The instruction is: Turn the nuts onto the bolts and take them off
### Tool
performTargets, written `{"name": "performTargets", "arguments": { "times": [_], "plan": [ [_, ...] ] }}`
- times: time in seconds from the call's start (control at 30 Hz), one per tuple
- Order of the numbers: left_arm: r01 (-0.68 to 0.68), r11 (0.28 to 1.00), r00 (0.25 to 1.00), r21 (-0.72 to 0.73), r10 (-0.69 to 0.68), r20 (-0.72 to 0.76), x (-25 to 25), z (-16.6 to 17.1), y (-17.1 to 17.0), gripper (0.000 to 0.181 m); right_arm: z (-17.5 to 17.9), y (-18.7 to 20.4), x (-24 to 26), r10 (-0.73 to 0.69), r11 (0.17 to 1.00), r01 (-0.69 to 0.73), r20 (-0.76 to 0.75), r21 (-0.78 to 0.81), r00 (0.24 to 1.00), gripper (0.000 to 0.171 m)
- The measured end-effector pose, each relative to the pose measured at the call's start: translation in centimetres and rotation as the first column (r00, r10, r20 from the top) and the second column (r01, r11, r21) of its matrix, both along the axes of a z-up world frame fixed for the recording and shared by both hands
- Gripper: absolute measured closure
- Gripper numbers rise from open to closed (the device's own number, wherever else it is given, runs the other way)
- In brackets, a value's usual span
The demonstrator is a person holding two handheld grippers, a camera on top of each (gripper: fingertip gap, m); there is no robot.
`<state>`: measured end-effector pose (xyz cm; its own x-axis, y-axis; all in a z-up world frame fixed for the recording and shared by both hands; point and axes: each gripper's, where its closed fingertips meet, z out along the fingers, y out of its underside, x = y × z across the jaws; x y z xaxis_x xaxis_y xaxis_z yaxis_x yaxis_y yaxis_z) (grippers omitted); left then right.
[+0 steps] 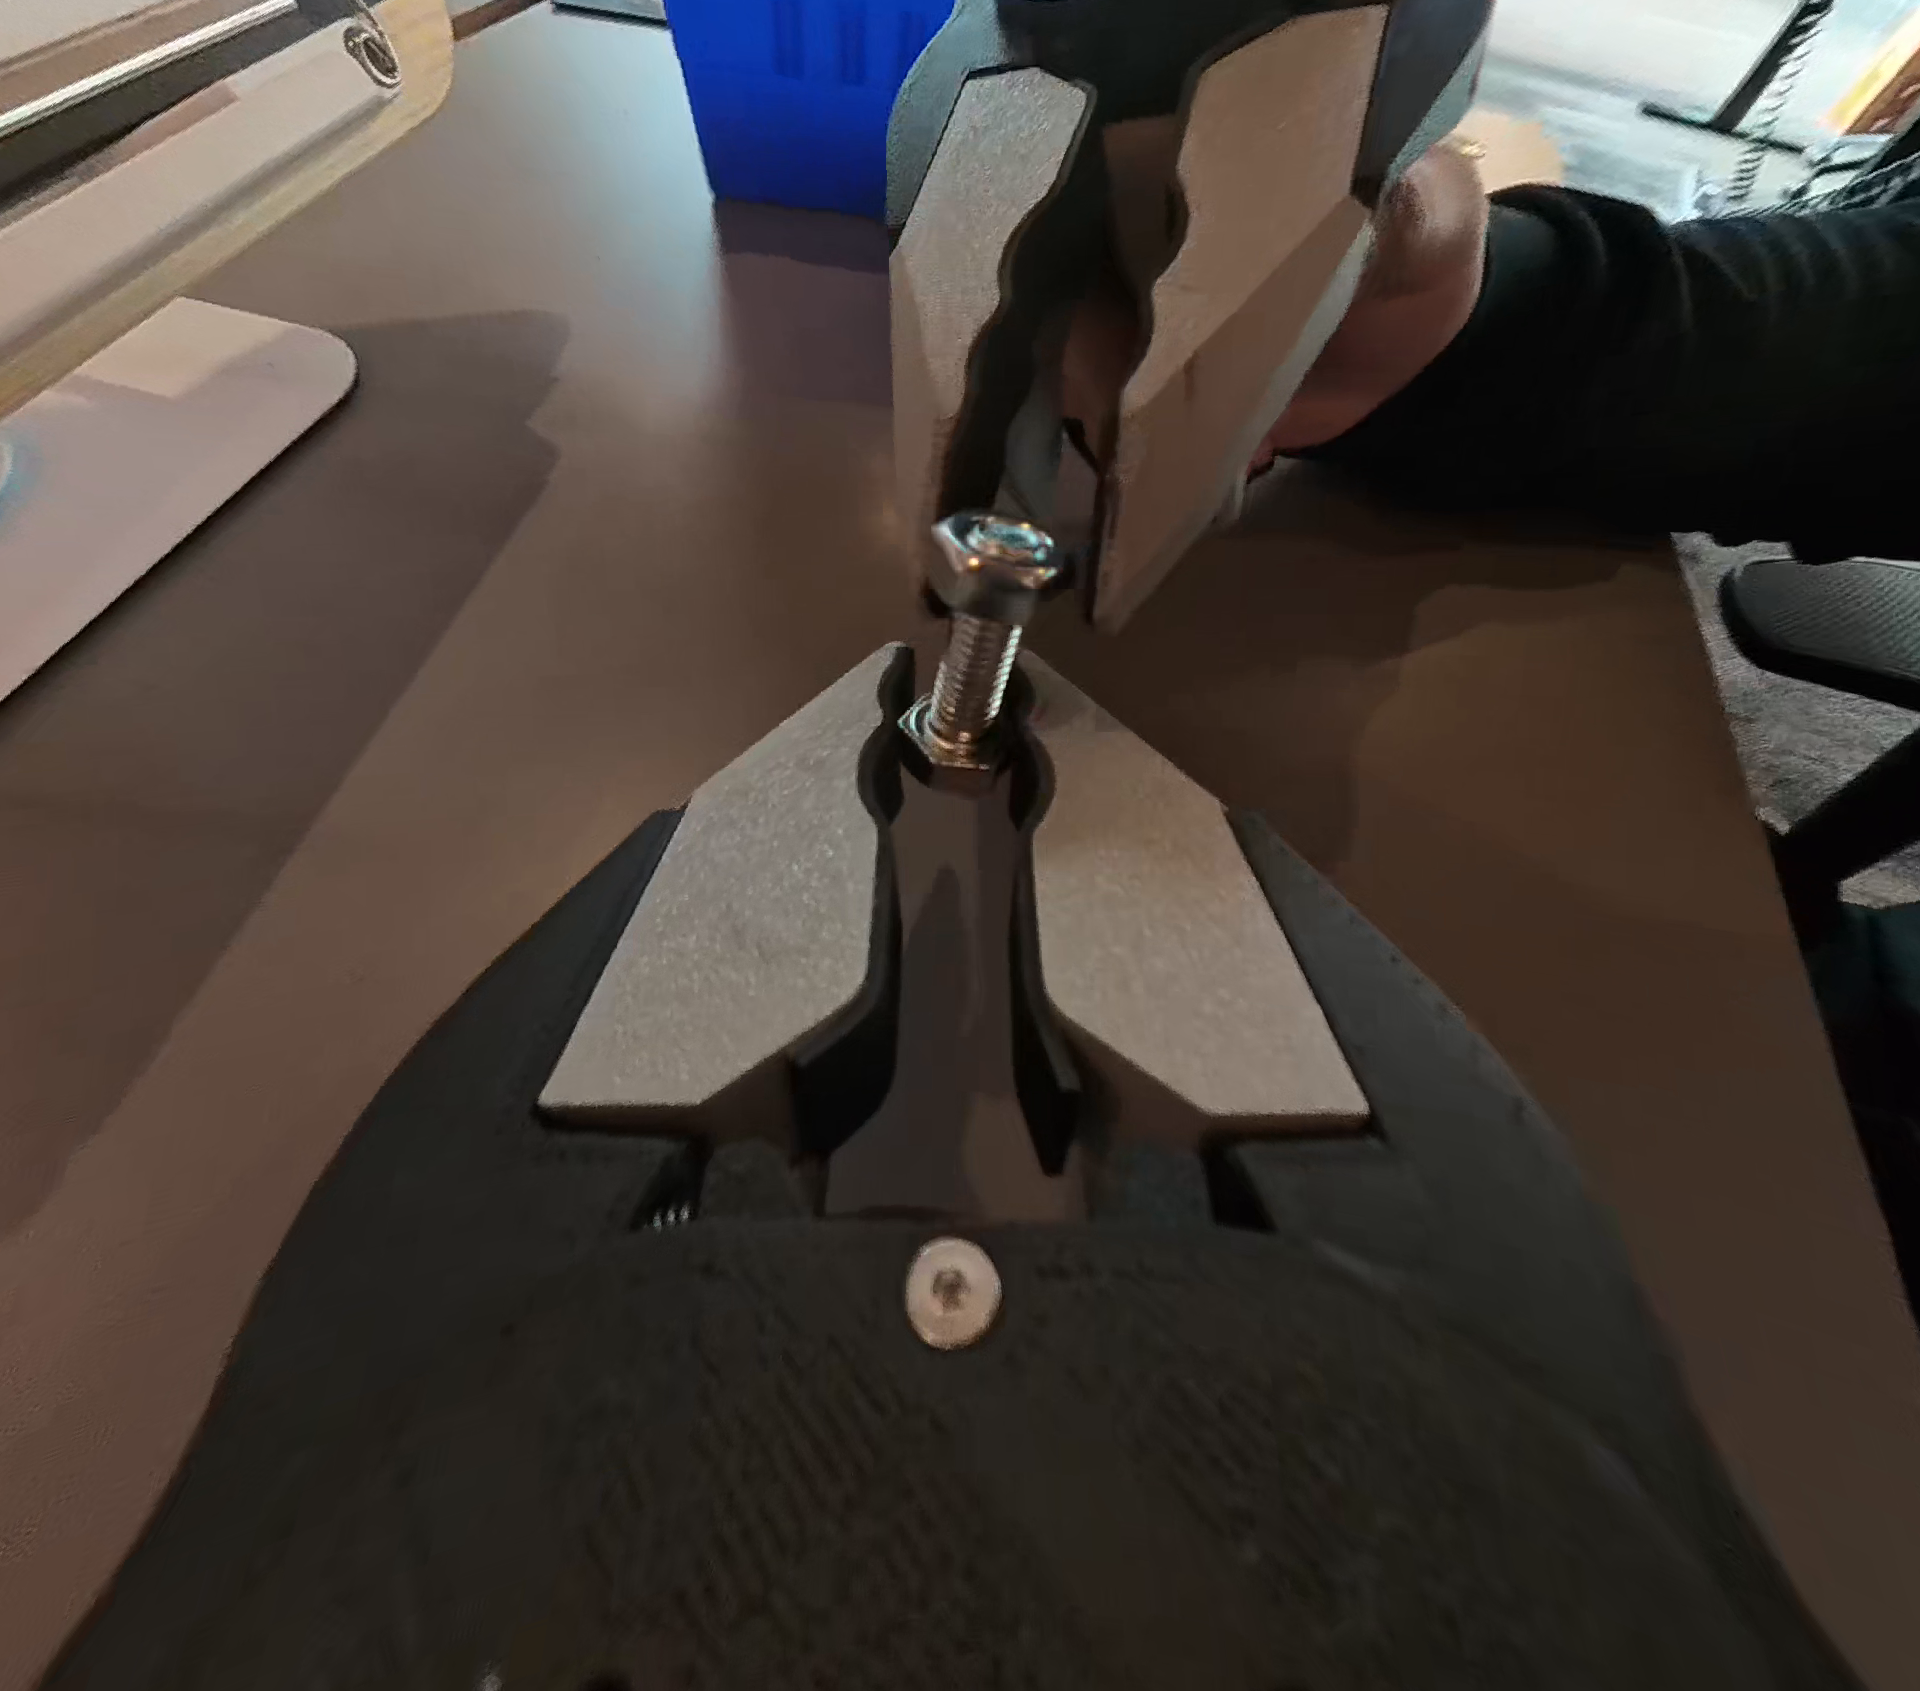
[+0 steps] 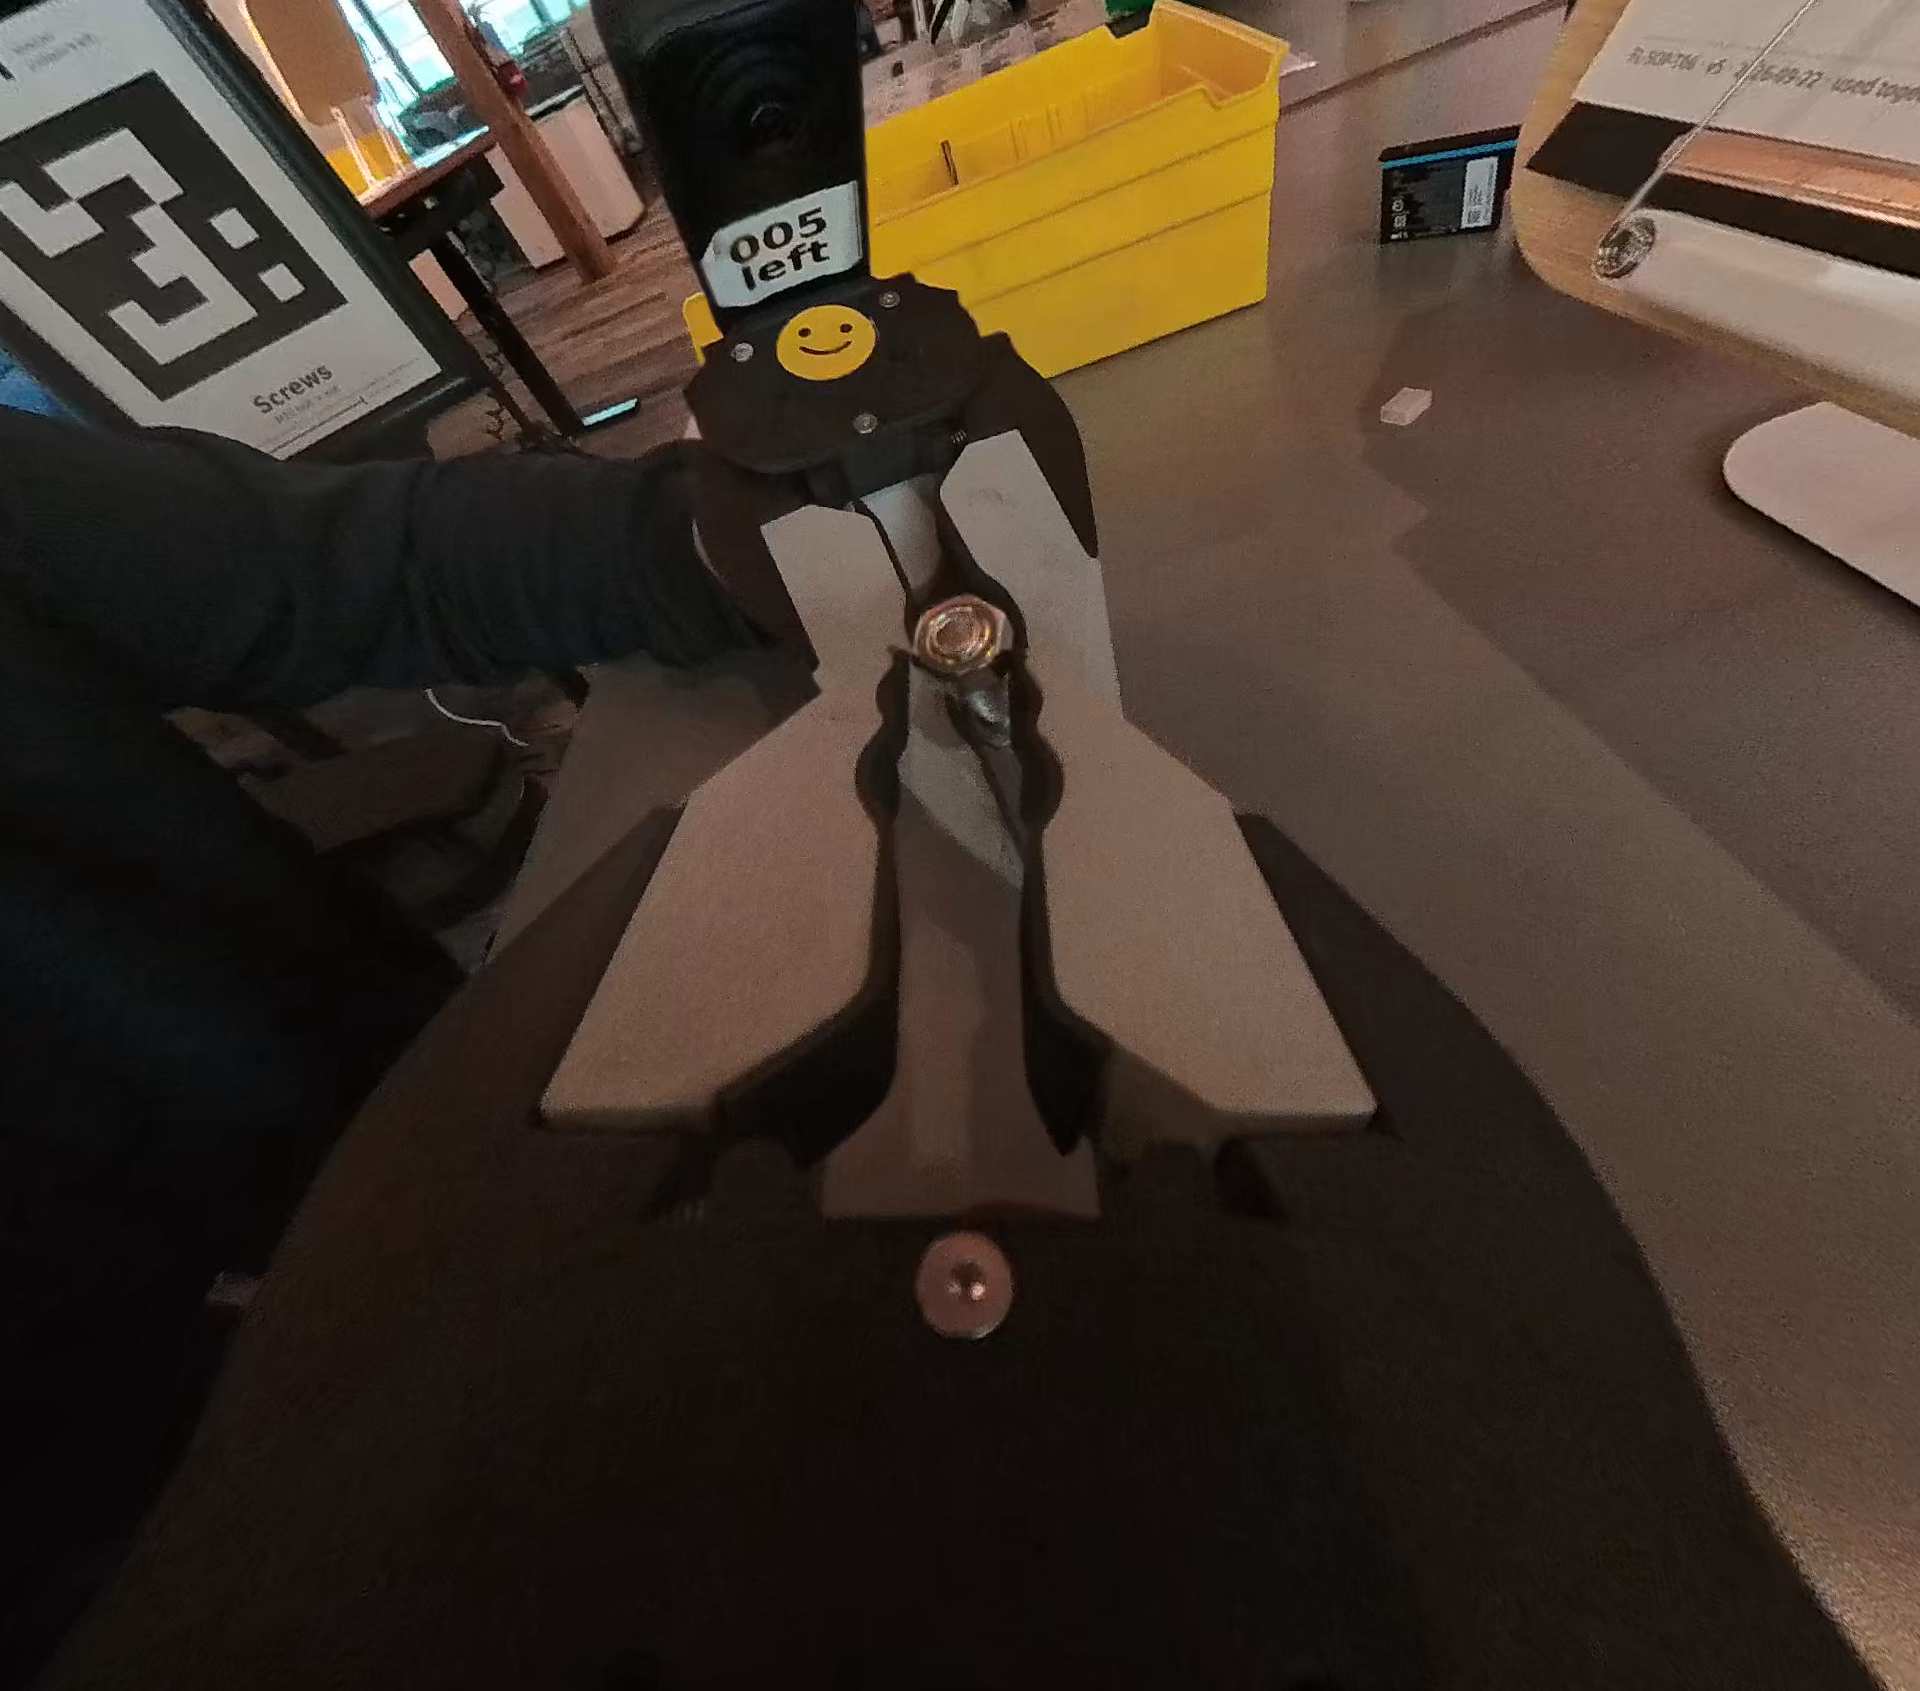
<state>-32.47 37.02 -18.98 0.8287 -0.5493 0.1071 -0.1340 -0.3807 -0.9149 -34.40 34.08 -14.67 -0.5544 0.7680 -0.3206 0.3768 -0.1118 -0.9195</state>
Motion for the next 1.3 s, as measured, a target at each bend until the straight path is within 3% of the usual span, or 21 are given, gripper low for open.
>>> {"name": "performTargets", "arguments": {
  "times": [0.13,0.4,0.43,0.47,0.5,0.53,0.63,0.7,0.73,0.83,0.87,0.9,0.93,1.0,1.17,1.27,1.3],
  "plan": [
    [-0.009,1.0,1.0,-0.023,0.009,-0.004,-0.3,-0.4,0.0,0.167,-0.7,0.3,0.2,0.011,0.998,-0.011,-0.006,0.064,1.0,0.138],
    [-0.056,0.997,0.998,-0.045,0.057,0.021,-1.5,-0.4,0.2,0.167,-0.8,-0.5,-0.1,-0.001,0.981,0.015,-0.072,0.196,0.997,0.128],
    [-0.074,0.996,0.996,-0.044,0.076,0.037,-1.9,-0.3,0.3,0.167,-0.9,-0.7,0.2,0.019,0.98,-0.004,-0.071,0.198,0.997,0.14],
    [-0.089,0.995,0.995,-0.043,0.091,0.048,-2.4,-0.2,0.4,0.167,-0.9,-1.2,0.7,0.068,0.98,-0.056,-0.06,0.192,0.996,0.164],
    [-0.091,0.995,0.994,-0.04,0.093,0.059,-2.5,-0.1,0.4,0.167,-1.0,-1.5,1.1,0.094,0.979,-0.083,-0.049,0.187,0.994,0.171],
    [-0.084,0.996,0.994,-0.039,0.086,0.068,-2.4,0.0,0.3,0.168,-1.1,-1.3,0.9,0.078,0.979,-0.068,-0.047,0.191,0.996,0.168],
    [-0.059,0.998,0.997,-0.032,0.06,0.052,-1.5,0.1,0.2,0.167,-0.7,0.2,-0.5,-0.051,0.983,0.063,-0.071,0.173,0.996,0.125],
    [-0.032,0.999,0.999,-0.028,0.034,0.04,-0.6,0.0,0.1,0.167,-0.3,0.2,-0.7,-0.06,0.99,0.068,-0.068,0.127,0.996,0.113],
    [-0.031,0.999,0.999,-0.025,0.031,0.032,-0.4,0.0,0.1,0.167,-0.1,-0.1,-0.5,-0.038,0.994,0.046,-0.074,0.103,0.997,0.116],
    [-0.078,0.997,0.997,-0.004,0.078,0.013,-1.4,0.2,0.5,0.167,-0.1,-0.3,0.1,-0.011,0.988,0.023,-0.082,0.15,0.997,0.147],
    [-0.1,0.995,0.994,-0.004,0.1,0.036,-2.0,0.4,0.6,0.167,0.0,-0.9,0.8,0.045,0.987,-0.031,-0.087,0.157,0.995,0.171],
    [-0.109,0.994,0.992,-0.008,0.109,0.067,-2.4,0.6,0.6,0.167,0.3,-1.2,1.1,0.067,0.99,-0.055,-0.088,0.131,0.994,0.171],
    [-0.108,0.994,0.99,-0.013,0.109,0.095,-2.6,0.8,0.5,0.167,0.5,-1.1,1.0,0.058,0.994,-0.05,-0.08,0.1,0.995,0.168],
    [-0.098,0.995,0.989,-0.002,0.097,0.109,-2.6,1.0,0.4,0.167,0.8,-0.4,0.1,-0.004,0.999,0.007,-0.064,0.041,0.998,0.125],
    [-0.036,0.999,0.998,-0.002,0.036,0.057,-0.4,0.6,0.2,0.167,0.7,0.1,-0.6,-0.054,0.998,0.056,-0.067,0.019,0.996,0.112],
    [-0.091,0.996,0.995,-0.004,0.091,0.049,-1.6,0.5,0.6,0.167,0.3,-0.8,0.1,0.005,0.998,-0.003,-0.043,0.058,0.999,0.134],
    [-0.124,0.992,0.989,-0.009,0.124,0.075,-2.4,0.6,0.8,0.167,0.3,-1.5,1.0,0.082,0.994,-0.077,-0.051,0.081,0.995,0.171]
  ]
}}
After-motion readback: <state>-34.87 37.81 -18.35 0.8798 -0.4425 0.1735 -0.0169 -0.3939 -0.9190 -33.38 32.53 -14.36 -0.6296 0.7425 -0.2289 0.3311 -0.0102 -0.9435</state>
